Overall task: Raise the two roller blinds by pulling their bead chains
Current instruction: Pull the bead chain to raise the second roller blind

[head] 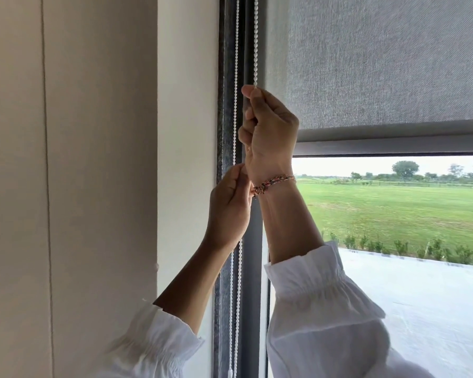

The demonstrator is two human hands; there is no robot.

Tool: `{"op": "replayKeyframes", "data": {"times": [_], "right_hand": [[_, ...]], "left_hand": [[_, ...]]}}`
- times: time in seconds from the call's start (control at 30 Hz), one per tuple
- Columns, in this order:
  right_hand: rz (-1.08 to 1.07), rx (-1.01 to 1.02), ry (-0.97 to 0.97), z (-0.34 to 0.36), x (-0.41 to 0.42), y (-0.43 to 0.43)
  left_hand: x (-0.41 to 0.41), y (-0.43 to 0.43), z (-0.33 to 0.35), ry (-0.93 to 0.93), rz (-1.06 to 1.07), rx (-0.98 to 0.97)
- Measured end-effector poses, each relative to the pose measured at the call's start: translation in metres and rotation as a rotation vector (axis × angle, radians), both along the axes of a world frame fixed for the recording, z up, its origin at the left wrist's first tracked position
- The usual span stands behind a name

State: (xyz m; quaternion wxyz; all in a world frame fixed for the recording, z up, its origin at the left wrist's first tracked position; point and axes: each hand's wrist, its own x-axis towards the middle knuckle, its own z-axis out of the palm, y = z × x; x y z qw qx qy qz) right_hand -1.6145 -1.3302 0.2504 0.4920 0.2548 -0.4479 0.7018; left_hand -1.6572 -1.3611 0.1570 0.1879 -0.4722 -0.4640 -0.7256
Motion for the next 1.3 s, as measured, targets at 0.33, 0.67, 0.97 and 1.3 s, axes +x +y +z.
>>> {"op": "replayKeyframes", "data": {"times": [0.33, 0.67, 0.97, 1.3], "right_hand": [[-0.016, 0.011, -0.048, -0.007, -0.01, 0.004], [-0.165, -0.005, -0.145, -0.009, -0.036, 0.02], [-0.264, 0.049, -0.269, -0.02, -0.044, 0.031], [-0.781, 0.385, -0.592, -0.06, 0.046, 0.073]], "left_hand": [[-0.015, 0.005, -0.011, -0.008, 0.037, -0.017], [-0.022, 0.008, -0.006, -0.086, -0.055, -0.062], [-0.031, 0.013, -0.022, -0.105, 0.17, -0.116], [0.042, 0.048, -0.039, 0.186, 0.758, -0.08]]}}
